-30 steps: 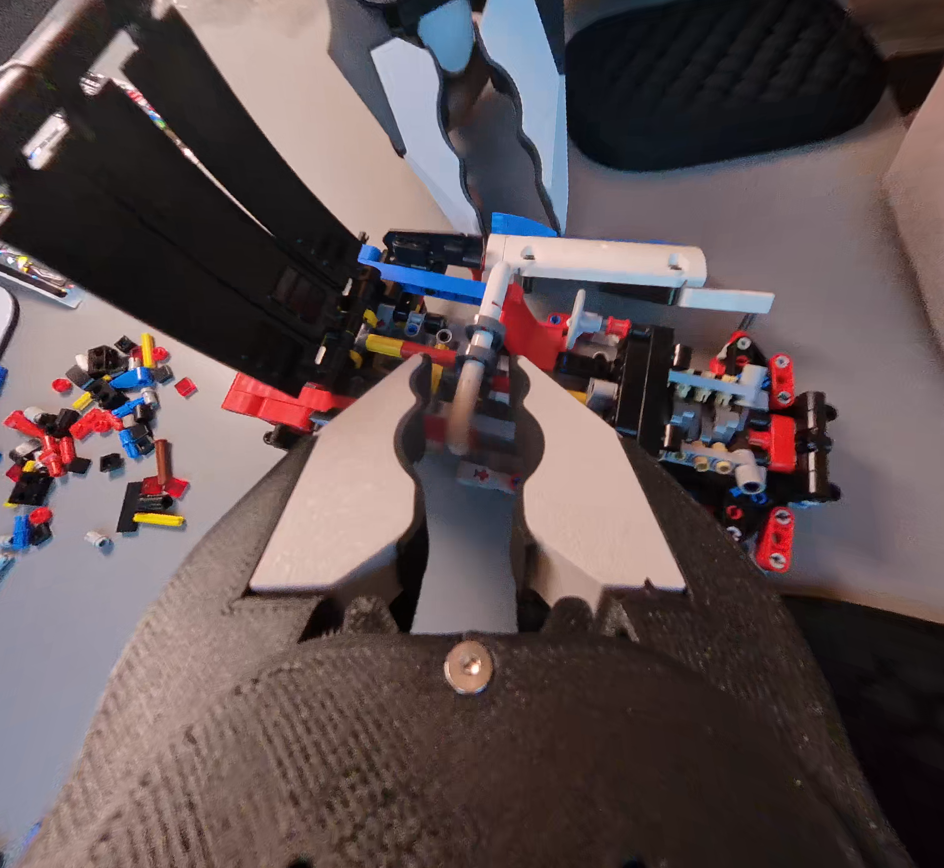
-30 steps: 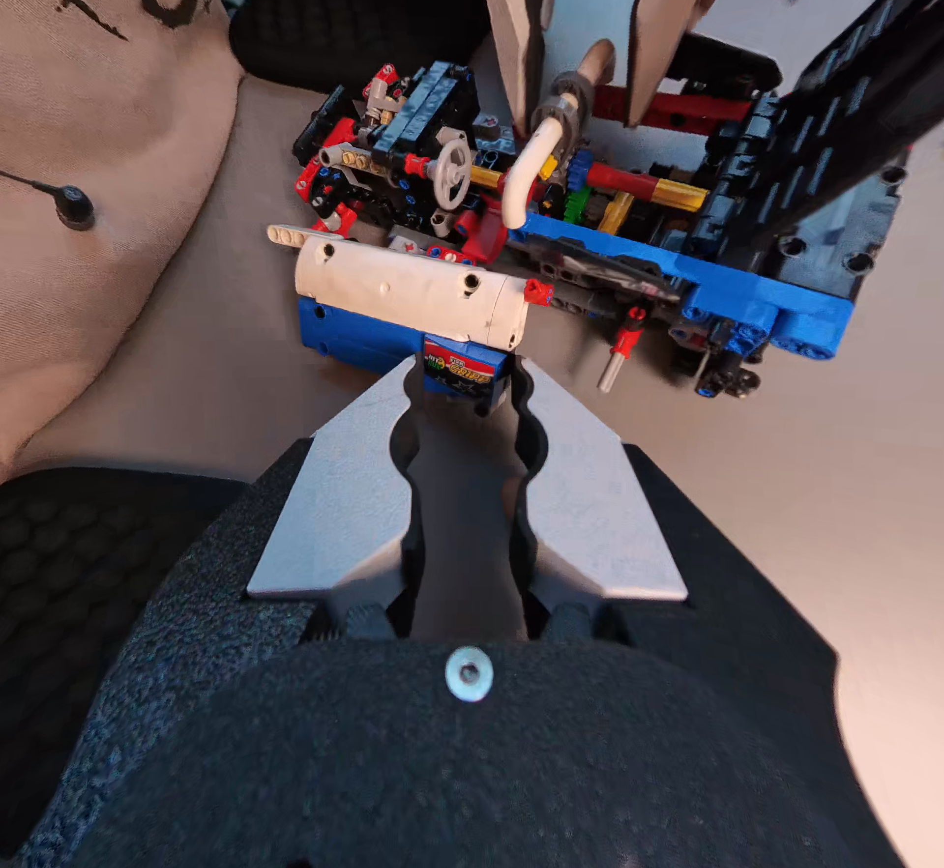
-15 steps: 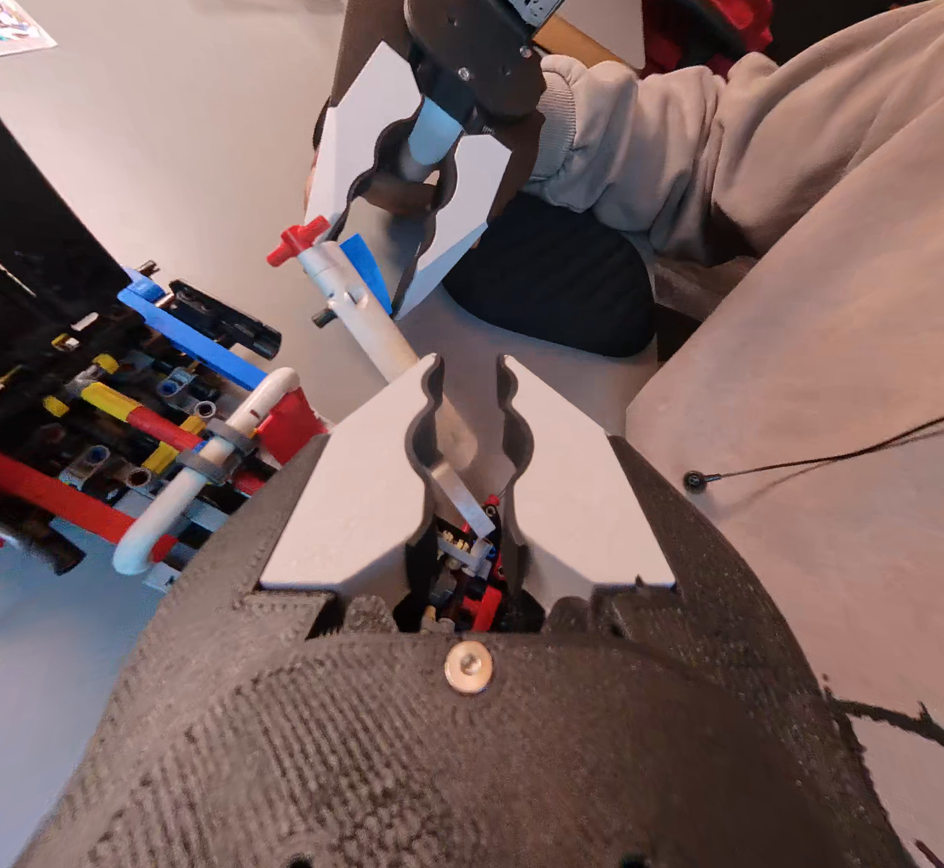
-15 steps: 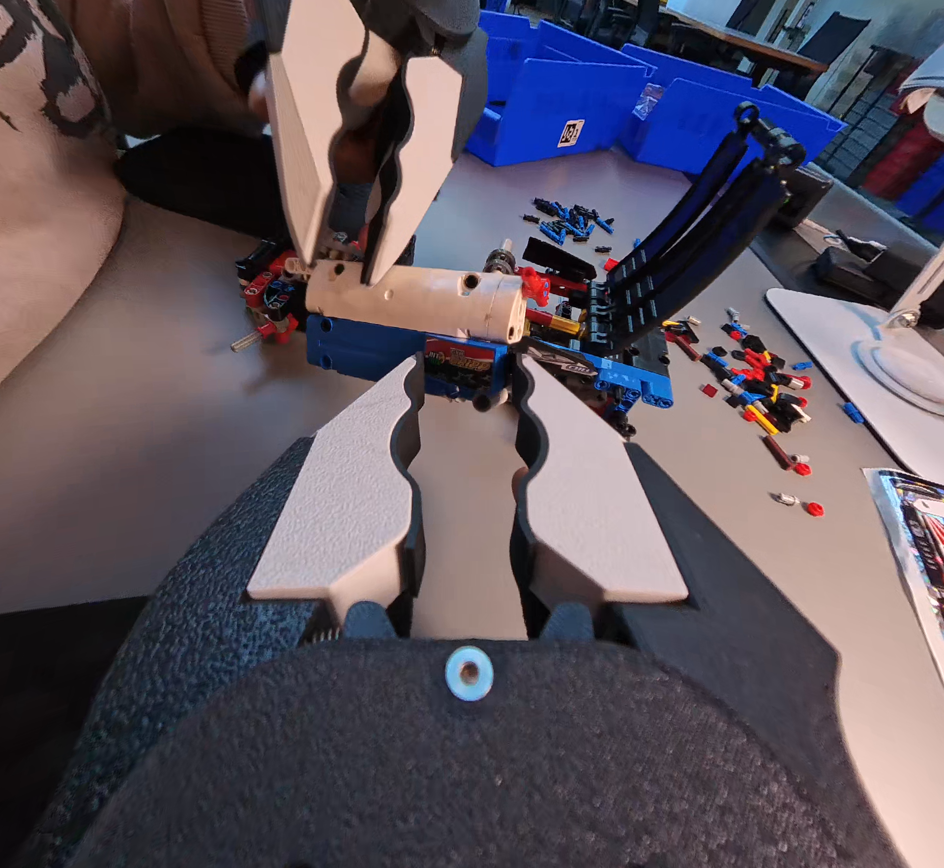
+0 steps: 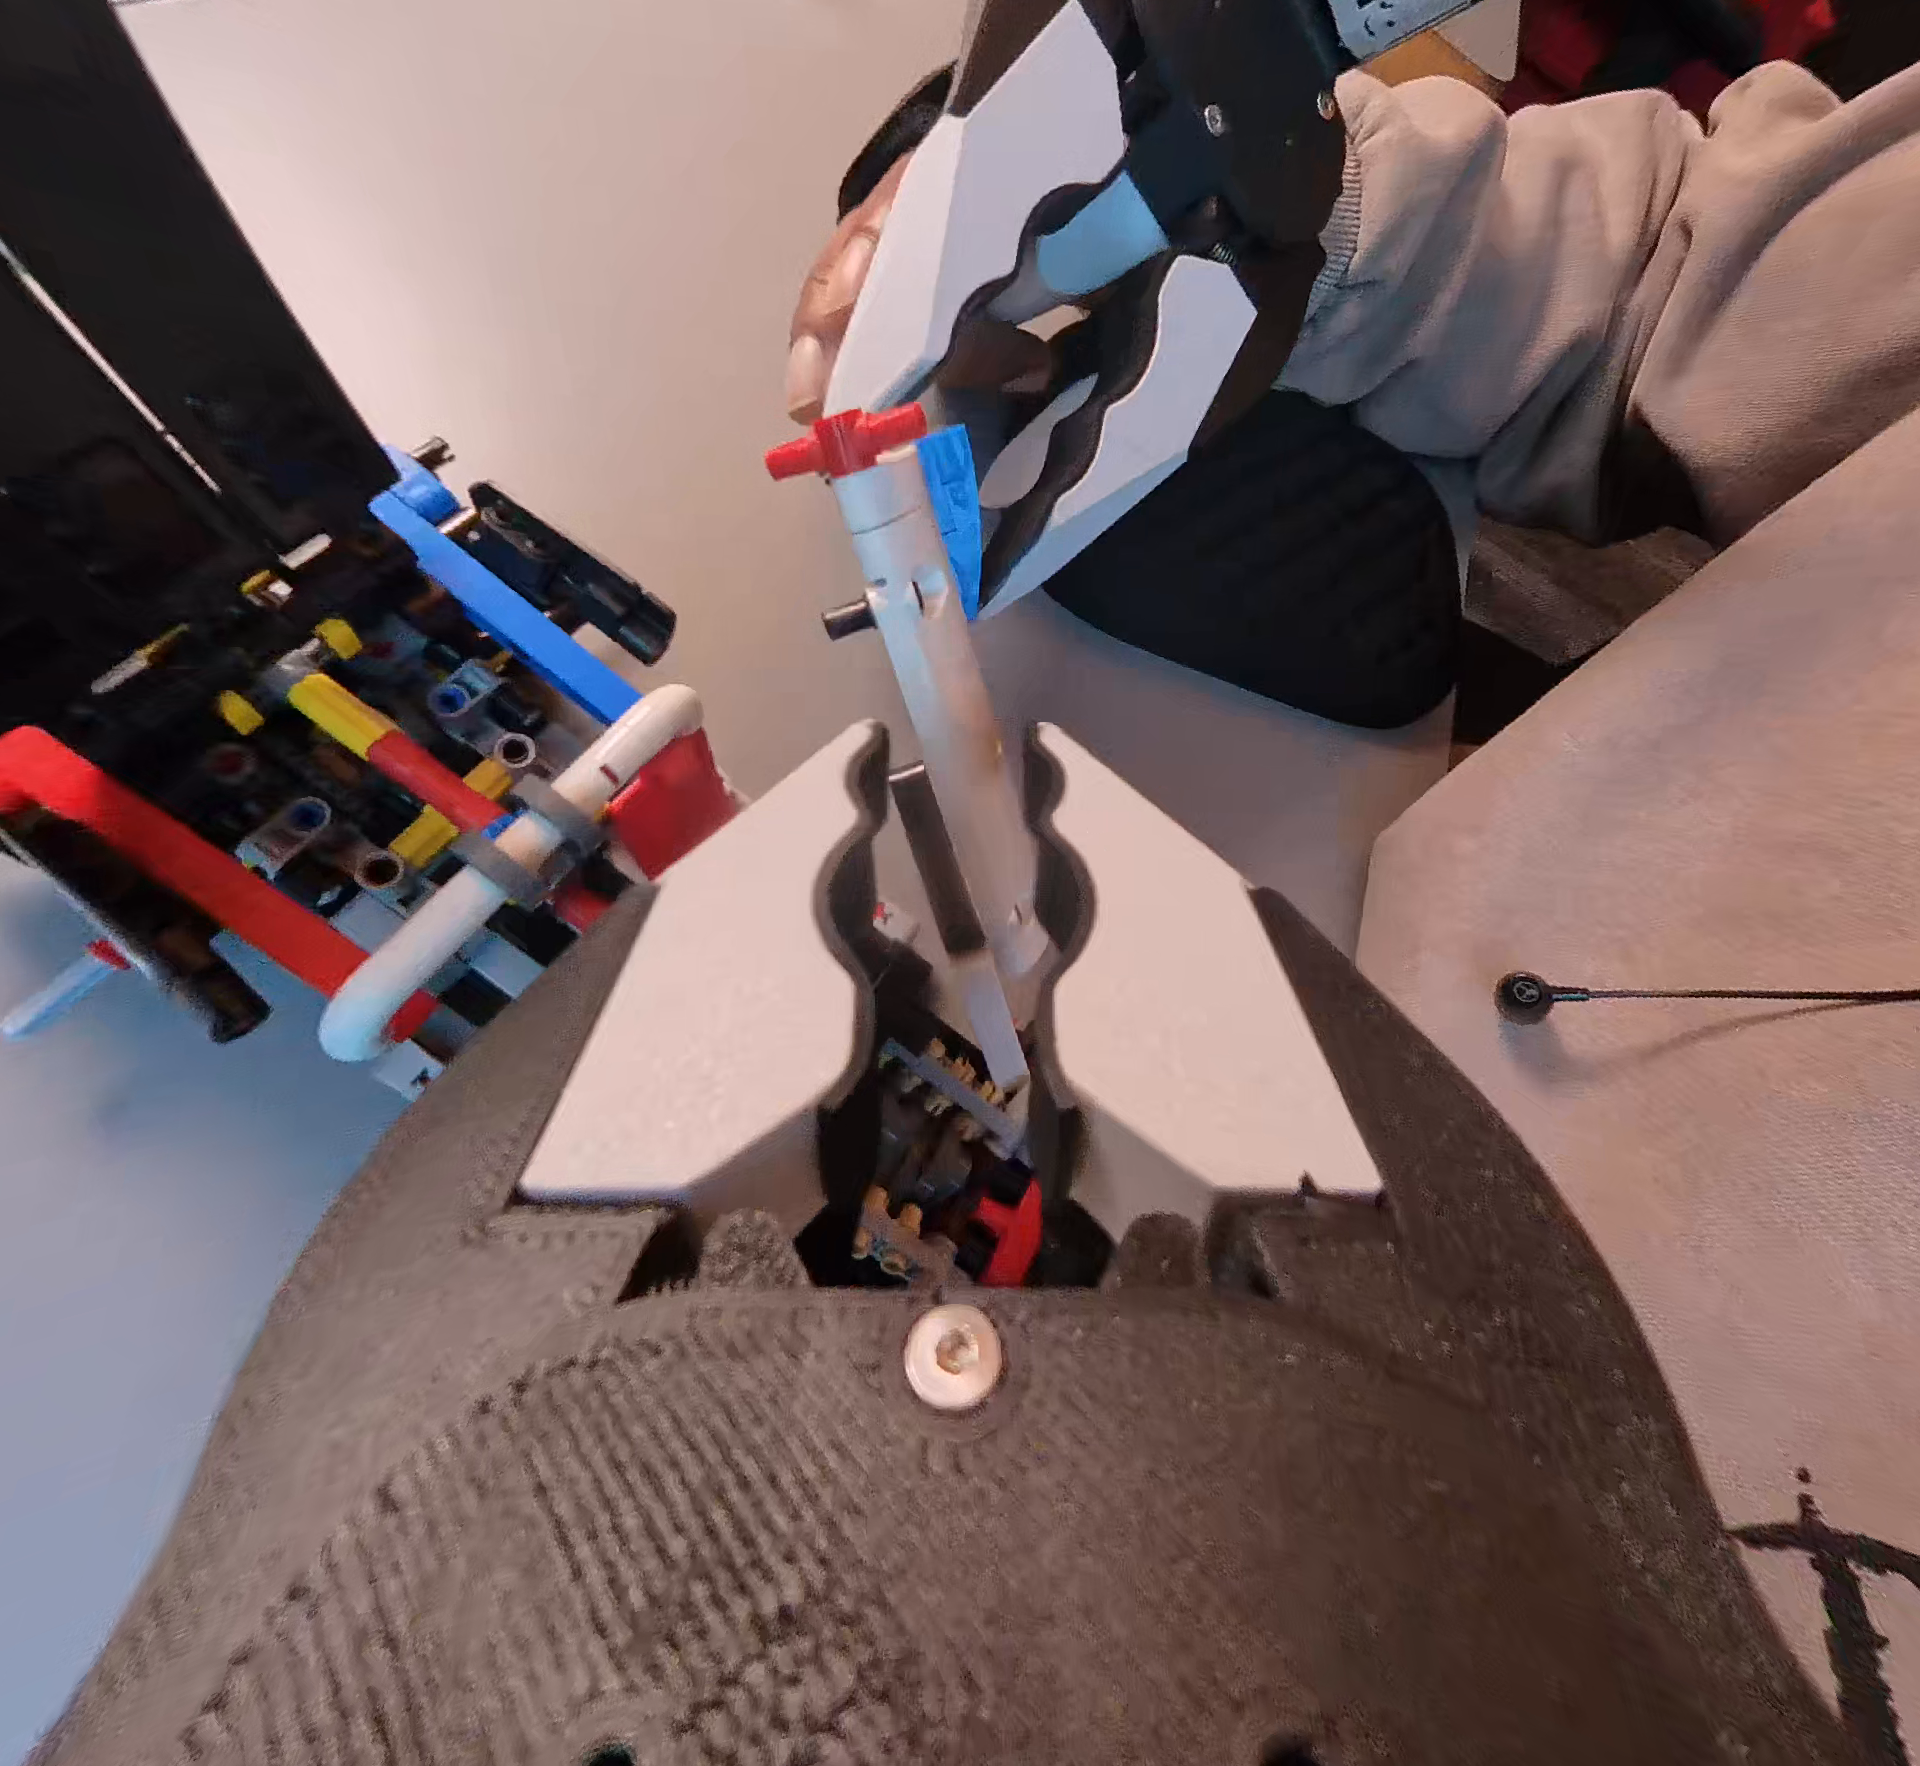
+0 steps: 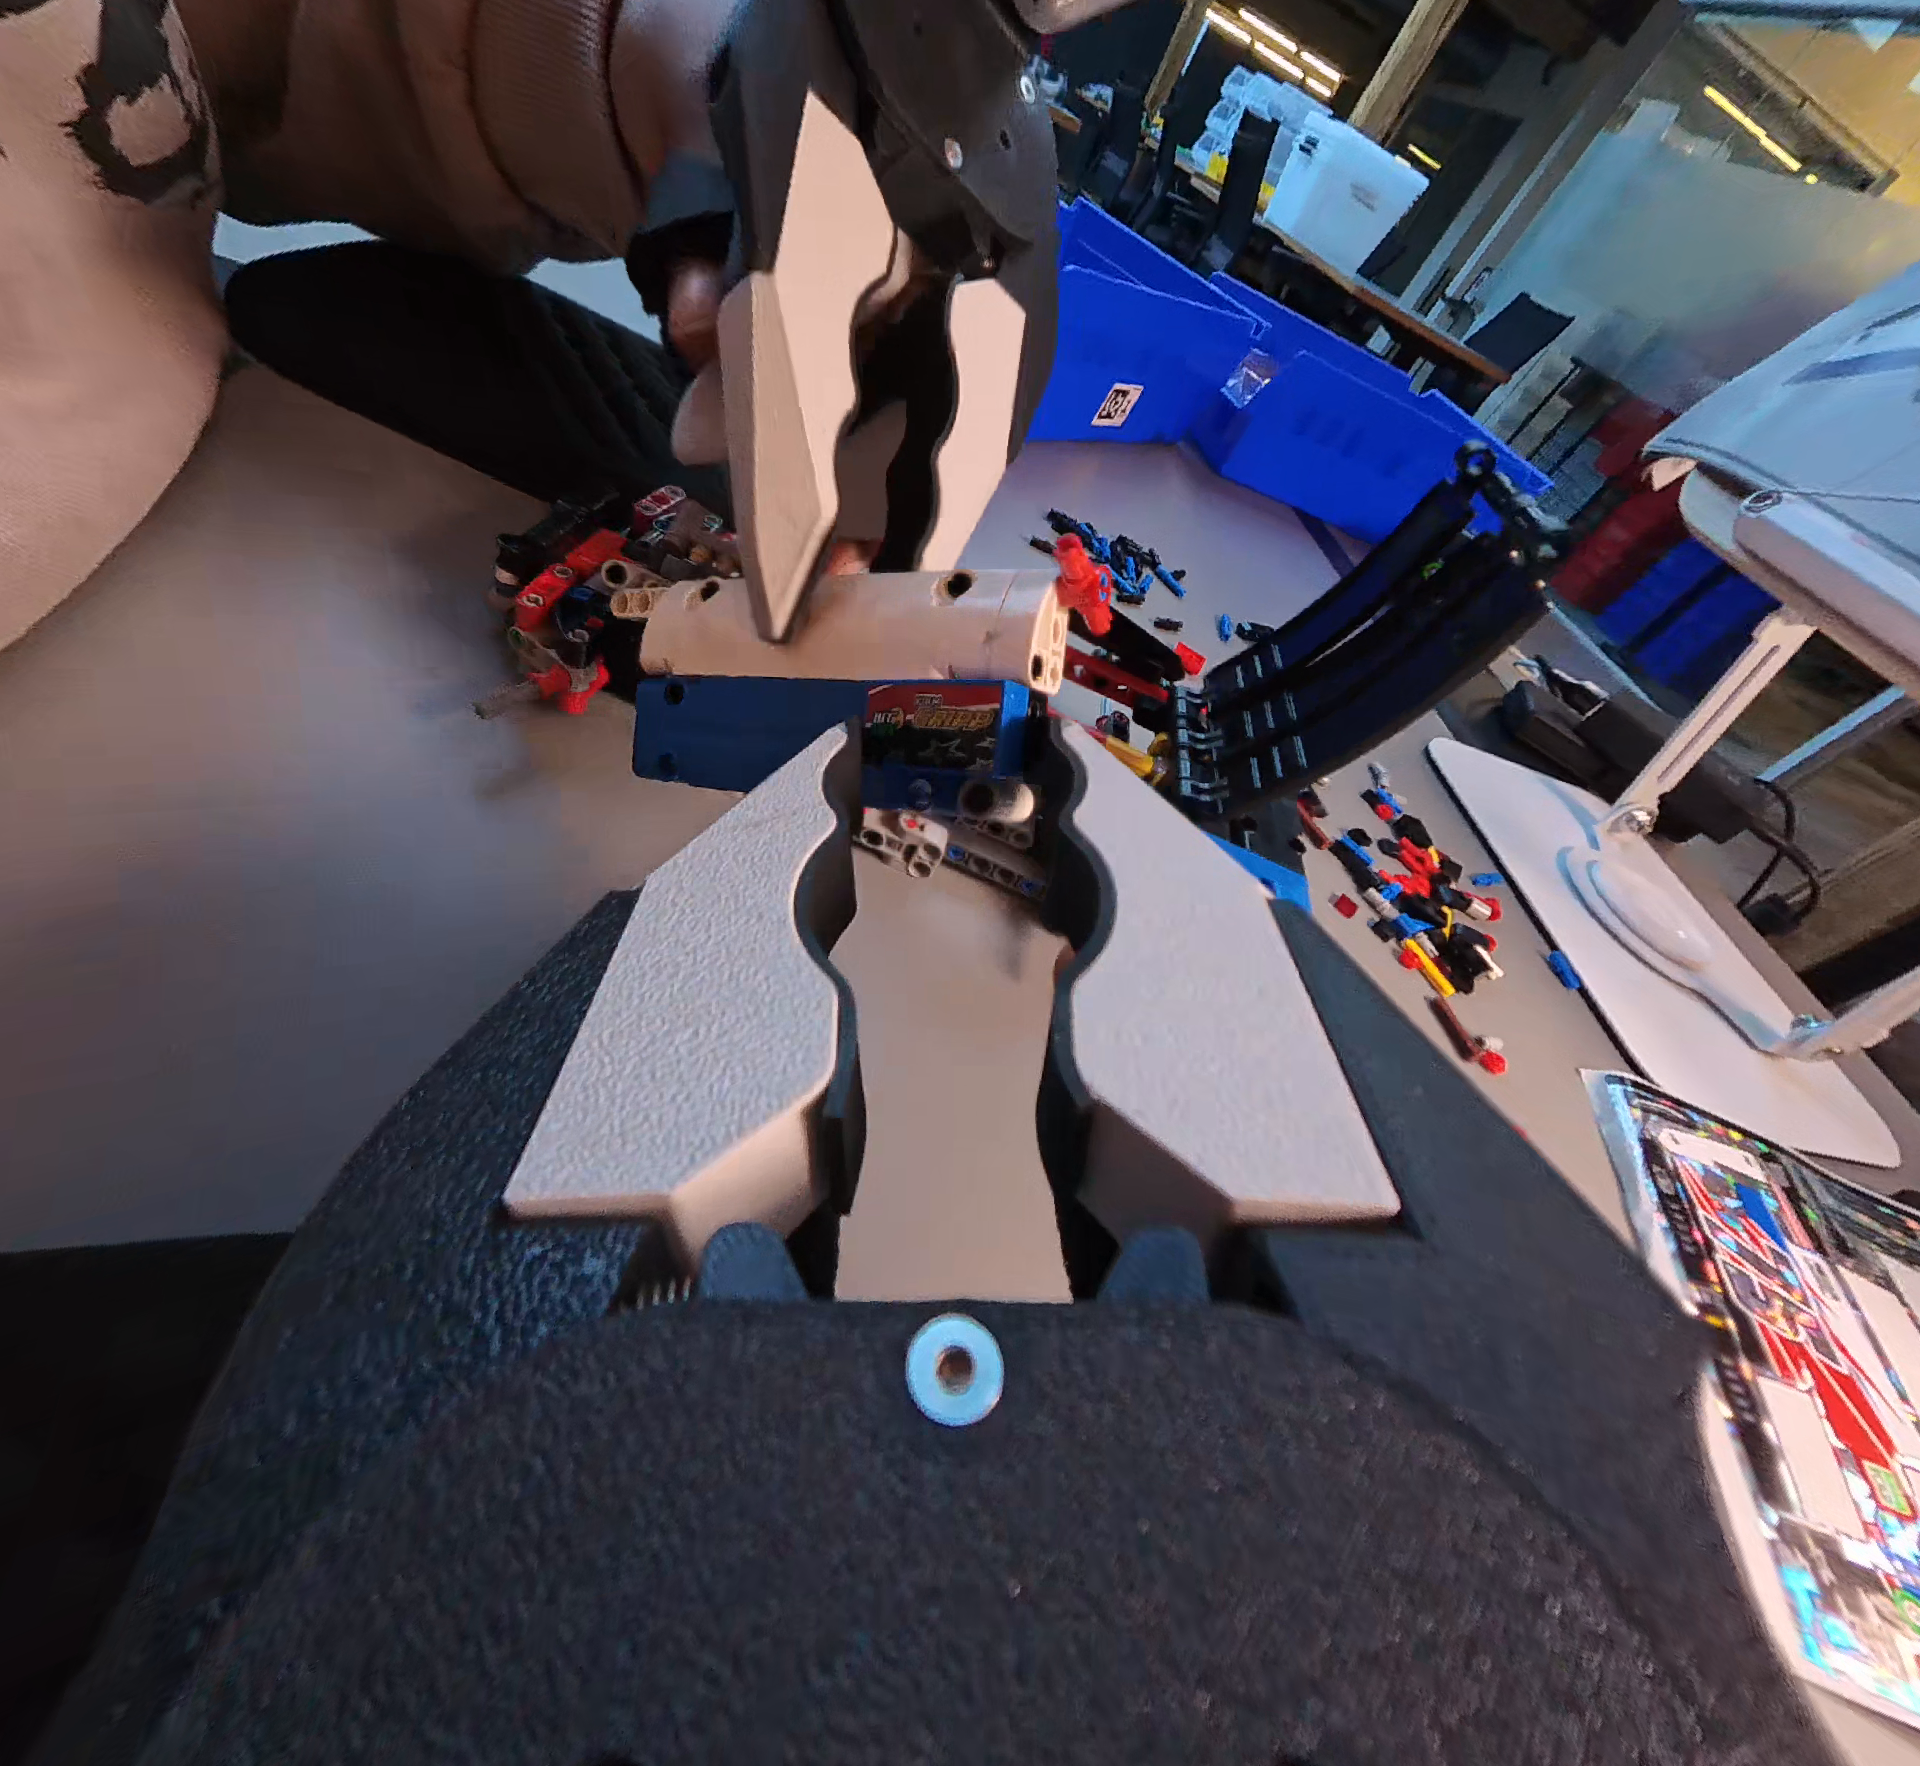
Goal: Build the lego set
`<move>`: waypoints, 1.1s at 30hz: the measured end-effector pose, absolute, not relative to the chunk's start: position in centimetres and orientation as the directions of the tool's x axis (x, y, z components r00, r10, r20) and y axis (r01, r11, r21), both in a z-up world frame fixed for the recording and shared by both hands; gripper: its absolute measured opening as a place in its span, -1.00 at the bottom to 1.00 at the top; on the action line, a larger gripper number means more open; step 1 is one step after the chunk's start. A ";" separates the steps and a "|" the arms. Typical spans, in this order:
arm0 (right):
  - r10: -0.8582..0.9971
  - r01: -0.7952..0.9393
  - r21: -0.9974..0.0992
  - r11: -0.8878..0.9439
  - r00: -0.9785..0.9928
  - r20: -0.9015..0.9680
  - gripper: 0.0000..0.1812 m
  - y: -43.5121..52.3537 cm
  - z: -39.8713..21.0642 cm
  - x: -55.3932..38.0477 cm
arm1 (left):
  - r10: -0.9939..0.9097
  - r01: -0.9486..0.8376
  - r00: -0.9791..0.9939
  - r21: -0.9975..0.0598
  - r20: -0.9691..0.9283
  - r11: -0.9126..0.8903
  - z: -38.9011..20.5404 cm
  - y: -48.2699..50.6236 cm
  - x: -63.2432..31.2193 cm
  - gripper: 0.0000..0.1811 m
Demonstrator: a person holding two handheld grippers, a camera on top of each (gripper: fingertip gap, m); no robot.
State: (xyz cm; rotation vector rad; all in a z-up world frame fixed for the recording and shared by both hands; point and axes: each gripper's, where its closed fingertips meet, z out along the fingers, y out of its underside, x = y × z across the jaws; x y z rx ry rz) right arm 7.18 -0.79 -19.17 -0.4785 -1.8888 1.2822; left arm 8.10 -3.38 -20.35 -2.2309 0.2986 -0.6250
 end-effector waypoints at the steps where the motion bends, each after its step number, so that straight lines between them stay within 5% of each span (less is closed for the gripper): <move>1: 0.677 -0.124 -0.890 0.439 -0.606 0.418 -0.65 -0.8 -19.2 7.1 | -0.413 -0.028 0.851 -0.758 0.324 -0.652 -20.3 -3.2 8.3 -0.86; 4: 0.688 -0.086 -0.883 0.462 -0.593 0.418 -0.65 -0.4 -19.7 7.0 | -0.427 -0.072 0.867 -0.783 0.257 -0.618 -20.2 -2.8 8.6 -0.89; 13: 0.765 0.272 -0.951 0.144 -0.641 -0.068 -0.70 -0.3 -16.6 7.6 | -0.364 -0.143 0.925 -0.781 0.114 -0.608 -20.9 -2.2 8.5 -0.92; 16: 0.825 0.284 -0.955 0.085 -0.557 -0.093 -0.86 0.2 -16.6 6.8 | -0.327 -0.128 0.939 -0.781 0.102 -0.611 -20.9 -2.0 8.2 -0.92; 33: 0.744 0.201 -0.979 -0.017 -0.652 -0.147 -0.87 0.2 -16.6 6.9 | -0.334 -0.022 0.914 -0.794 0.230 -0.607 -20.5 -2.2 8.8 -0.92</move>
